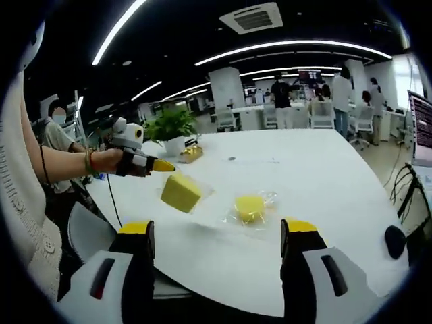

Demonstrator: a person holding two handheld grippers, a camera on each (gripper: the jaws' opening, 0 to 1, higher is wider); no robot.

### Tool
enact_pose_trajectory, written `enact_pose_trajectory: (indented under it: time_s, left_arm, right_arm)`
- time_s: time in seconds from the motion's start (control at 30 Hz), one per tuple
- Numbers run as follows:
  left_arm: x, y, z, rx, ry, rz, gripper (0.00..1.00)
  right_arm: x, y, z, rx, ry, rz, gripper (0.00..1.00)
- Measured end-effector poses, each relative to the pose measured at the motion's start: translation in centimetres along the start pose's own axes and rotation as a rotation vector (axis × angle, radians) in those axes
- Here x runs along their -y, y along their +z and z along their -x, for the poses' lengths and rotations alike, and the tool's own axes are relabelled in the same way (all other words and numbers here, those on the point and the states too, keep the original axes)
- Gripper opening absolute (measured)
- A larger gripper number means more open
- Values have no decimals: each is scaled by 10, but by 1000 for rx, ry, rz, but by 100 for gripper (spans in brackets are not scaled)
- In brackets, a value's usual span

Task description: Compare the silicone blocks by pressing each to a similar depth, holding the contact briefly, and releasing to observe deformation and rebound differences across the visible hardness samples.

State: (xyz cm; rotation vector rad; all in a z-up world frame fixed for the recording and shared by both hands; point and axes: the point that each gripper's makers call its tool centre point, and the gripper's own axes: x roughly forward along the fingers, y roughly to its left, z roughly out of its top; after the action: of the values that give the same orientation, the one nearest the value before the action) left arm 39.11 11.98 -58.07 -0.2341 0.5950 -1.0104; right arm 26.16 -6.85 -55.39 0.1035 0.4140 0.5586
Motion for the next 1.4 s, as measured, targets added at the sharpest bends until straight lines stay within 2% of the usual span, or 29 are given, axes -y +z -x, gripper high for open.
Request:
enact_pose_trajectory:
  time_s: [0.33, 0.37, 0.63, 0.93, 1.13, 1.4]
  left_arm:
    - [-22, -5, -19, 15, -29, 70, 0]
    - [-22, -2, -19, 38, -36, 83, 0]
    - [-46, 7, -12, 70, 9, 101, 0]
    - [-88, 8, -3, 91, 85, 126, 0]
    - [-122, 2, -7, 88, 135, 165, 0]
    - [-160, -21, -20, 31, 153, 199, 0]
  right_arm:
    - [6, -11, 16, -46, -79, -21, 68]
    - [8, -12, 17, -55, -87, -23, 69]
    - [7, -14, 13, -82, -100, -19, 68]
    - [6, -14, 5, -108, -101, -6, 68]
    - [9, -11, 3, -133, -98, 7, 68]
    - [10, -16, -5, -166, -76, -8, 68]
